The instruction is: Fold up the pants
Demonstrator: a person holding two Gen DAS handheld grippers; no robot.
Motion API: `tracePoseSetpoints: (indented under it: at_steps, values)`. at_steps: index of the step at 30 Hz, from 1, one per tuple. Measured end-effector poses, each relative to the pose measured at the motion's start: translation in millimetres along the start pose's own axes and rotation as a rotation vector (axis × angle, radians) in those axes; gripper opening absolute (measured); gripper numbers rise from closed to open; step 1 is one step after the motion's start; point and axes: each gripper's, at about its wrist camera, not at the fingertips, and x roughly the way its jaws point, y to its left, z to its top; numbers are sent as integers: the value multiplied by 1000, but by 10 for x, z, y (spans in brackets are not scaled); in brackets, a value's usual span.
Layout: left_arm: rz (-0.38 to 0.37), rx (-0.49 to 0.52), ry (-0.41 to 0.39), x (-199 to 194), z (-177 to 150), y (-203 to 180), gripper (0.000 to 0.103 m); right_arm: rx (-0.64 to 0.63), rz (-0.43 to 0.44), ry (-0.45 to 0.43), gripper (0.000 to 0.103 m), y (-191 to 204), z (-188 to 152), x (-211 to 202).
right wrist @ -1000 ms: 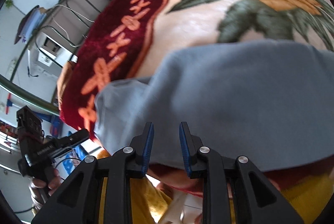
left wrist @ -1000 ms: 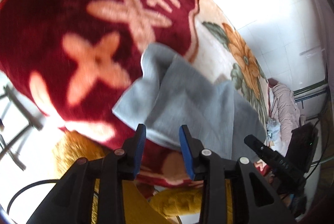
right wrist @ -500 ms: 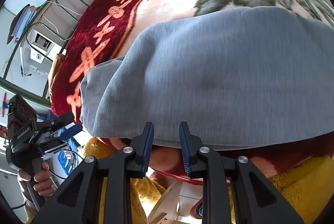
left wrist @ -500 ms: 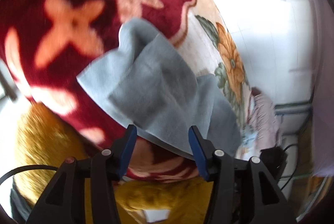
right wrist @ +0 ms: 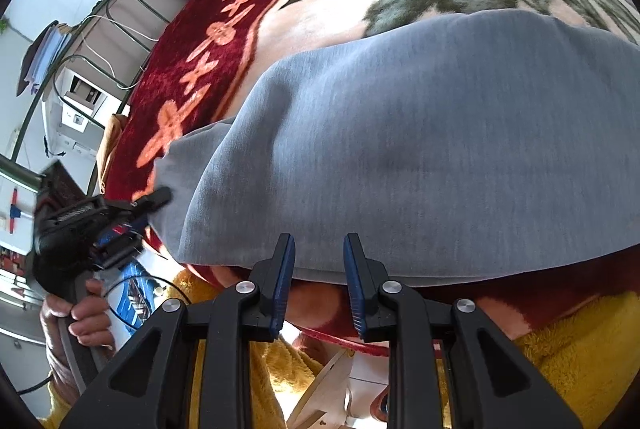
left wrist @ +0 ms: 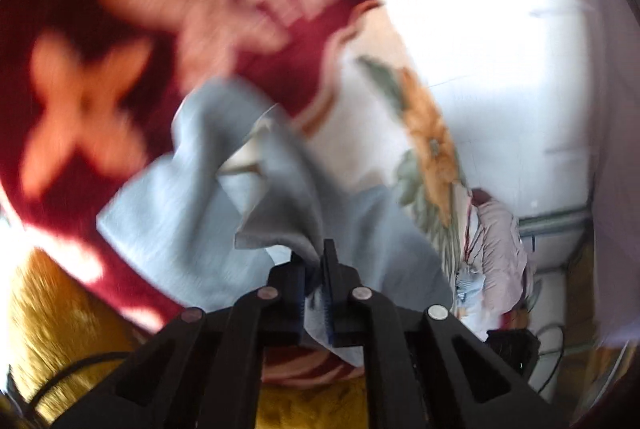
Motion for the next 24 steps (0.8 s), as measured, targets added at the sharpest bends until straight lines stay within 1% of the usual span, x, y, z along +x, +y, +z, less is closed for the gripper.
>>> tracePoseSetpoints:
  at_steps: [2,3,4,5,6,7,8,9,11,12,13,16,19,21,24]
  values:
    - [21,87,-87,-230,1,-185,6,3,3,-4,26,-11,1,-4]
    - [44,137,-135,-380,0,-281,6,2,2,-1,26,-14,-2,1]
    - [66,175,-167,-469,-7,-329,5,-1,1,3,26,-17,-4,9]
    - [113,227,-208,-552,-18,-372,5,-4,-1,7,26,-14,-4,22]
    - [151,263,-226,-578,-26,-371,6,-6,-2,11,26,-10,-7,41]
    - [192,295,-224,-553,-37,-343,6,-7,-2,16,26,-6,-11,55]
    - [222,299,-208,-512,-41,-300,6,-8,-3,21,26,-5,-12,71]
    - [260,276,-170,-430,-44,-190,6,-10,-4,28,26,-3,-18,89]
    - [280,213,-118,-288,-56,28,6,-15,-9,39,26,-2,-27,118]
    - [301,177,-91,-196,-56,154,6,-17,-13,43,26,-3,-30,127]
    - [312,157,-82,-158,-56,230,6,-19,-18,47,26,-7,-38,129]
    - [316,121,-58,-88,-55,384,8,-22,-33,53,26,-44,-68,98]
    - [320,146,-62,-109,-53,355,9,2,-42,51,26,-176,-84,19]
    - [324,161,-61,-117,-51,328,9,50,-50,28,26,-335,-80,-98]
    - [321,157,-61,-103,-35,330,9,153,-70,-27,26,-706,-92,-353]
